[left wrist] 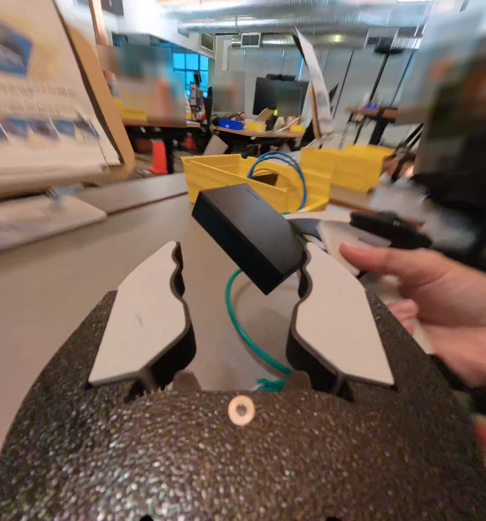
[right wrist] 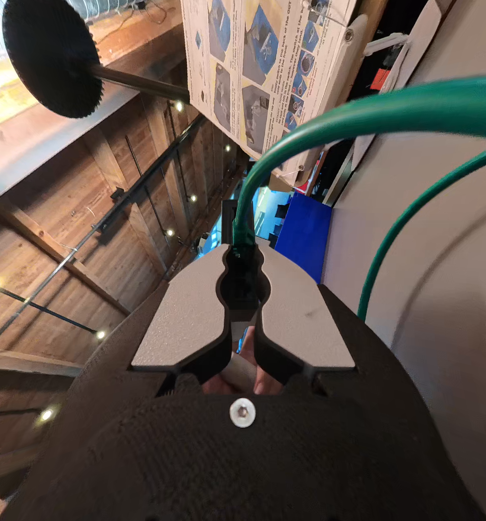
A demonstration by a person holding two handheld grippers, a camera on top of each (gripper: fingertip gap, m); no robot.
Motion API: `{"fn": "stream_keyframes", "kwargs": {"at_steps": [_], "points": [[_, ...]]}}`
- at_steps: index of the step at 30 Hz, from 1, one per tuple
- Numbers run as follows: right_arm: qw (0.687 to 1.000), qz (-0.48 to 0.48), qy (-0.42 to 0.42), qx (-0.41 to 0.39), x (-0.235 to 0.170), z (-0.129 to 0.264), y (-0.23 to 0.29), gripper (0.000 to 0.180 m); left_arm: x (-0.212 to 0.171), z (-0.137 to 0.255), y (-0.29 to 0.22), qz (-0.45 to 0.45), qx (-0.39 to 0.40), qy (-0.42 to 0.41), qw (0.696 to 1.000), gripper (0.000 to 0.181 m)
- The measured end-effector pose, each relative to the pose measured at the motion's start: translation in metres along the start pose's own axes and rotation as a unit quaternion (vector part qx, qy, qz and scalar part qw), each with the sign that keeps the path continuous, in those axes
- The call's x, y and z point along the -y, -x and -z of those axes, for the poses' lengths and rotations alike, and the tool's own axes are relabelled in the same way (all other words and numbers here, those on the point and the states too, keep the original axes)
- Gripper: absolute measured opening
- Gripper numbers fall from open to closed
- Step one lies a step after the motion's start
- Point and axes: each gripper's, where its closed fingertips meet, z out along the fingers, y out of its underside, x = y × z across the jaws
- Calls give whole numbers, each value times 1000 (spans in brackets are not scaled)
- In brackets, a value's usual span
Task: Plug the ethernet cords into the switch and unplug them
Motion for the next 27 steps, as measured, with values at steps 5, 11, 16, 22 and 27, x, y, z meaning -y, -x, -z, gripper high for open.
{"fn": "stream_keyframes", "kwargs": {"at_steps": [5,11,16,22,27], "points": [[999,-38,-4,17,-3,1,2,13,-13,-10,-18,-200,39,47,978,81],[998,-50,-1,27,-14,-2,7,13,-7,-9,-9,-272,166,39,947,78],[998,-48,-10,29,-9,0,8,13,-6,-8,-13,-286,199,21,937,66],[999,-27,17,21,-17,-2,8,13,-7,-5,-6,-255,186,12,949,66],[999,-35,21,23,-21,-4,3,9,-8,-3,-2,-221,191,16,956,64]]}}
